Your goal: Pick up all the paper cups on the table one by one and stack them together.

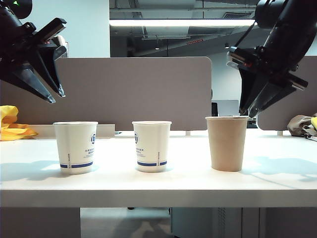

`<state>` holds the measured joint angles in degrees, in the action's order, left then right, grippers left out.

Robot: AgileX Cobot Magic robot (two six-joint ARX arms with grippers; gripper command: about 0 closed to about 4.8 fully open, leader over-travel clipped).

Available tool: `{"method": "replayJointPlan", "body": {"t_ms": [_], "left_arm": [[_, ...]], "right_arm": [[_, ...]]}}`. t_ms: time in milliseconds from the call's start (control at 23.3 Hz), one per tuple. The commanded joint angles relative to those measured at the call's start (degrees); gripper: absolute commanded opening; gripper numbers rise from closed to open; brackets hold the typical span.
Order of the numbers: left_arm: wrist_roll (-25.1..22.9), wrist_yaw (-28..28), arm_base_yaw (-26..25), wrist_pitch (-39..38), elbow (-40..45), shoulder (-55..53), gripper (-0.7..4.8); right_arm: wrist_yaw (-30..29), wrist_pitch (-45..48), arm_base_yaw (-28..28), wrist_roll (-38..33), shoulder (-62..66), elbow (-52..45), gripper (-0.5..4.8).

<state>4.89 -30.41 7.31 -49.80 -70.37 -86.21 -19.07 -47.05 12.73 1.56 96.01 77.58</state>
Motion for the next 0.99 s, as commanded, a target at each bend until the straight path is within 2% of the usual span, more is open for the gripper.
{"method": "replayJointPlan", "body": {"t_ms": [43, 172, 215, 258, 300, 386, 472, 687, 859, 944, 987], "left_arm": [[-0.2, 3.4, 0.0, 0.1, -0.2, 0.3, 1.03], [-0.2, 2.4, 0.0, 0.1, -0.2, 0.4, 1.03], [-0.2, 0.4, 0.0, 0.2, -0.2, 0.4, 1.03], [-0.2, -0.8, 0.0, 0.4, -0.2, 0.4, 1.03], [-0.1, -4.5, 0.0, 1.0, -0.2, 0.4, 1.02], [0.0, -9.9, 0.0, 1.7, -0.2, 0.4, 0.90], [0.1, -12.0, 0.0, 2.1, -0.2, 0.4, 0.87], [0.0, -12.1, -0.1, 2.1, -0.2, 0.4, 0.83], [0.0, -12.8, -0.1, 3.1, -0.2, 0.4, 0.73], [-0.2, -11.4, -0.2, 3.3, -0.2, 0.4, -0.06], [-0.2, -10.5, -0.2, 3.3, -0.2, 0.4, -0.06]], "right_arm": [[0.0, 0.6, 0.0, 0.5, 0.7, 0.2, 1.17], [0.1, 1.5, 0.0, 0.5, 1.2, 0.2, 1.12], [0.0, 2.0, 0.0, 0.5, 1.6, 0.2, 0.72], [0.1, 2.0, 0.0, 0.5, 1.6, 0.2, 0.55], [0.1, 2.2, 0.0, 0.5, 1.9, 0.2, 0.28], [0.1, 2.9, 0.0, 0.5, 2.1, 0.2, -0.01], [0.1, 3.9, 0.0, 0.5, 2.0, 0.2, -0.04], [-2.6, 3.3, 0.3, 0.4, 1.9, 1.7, -0.04], [-2.3, 0.2, 2.5, 0.4, 1.8, 8.3, -0.04], [-2.3, -1.9, 5.4, 0.4, 1.8, 16.2, -0.05], [-2.3, -2.3, 6.1, 0.4, 1.8, 17.9, -0.04]]}}
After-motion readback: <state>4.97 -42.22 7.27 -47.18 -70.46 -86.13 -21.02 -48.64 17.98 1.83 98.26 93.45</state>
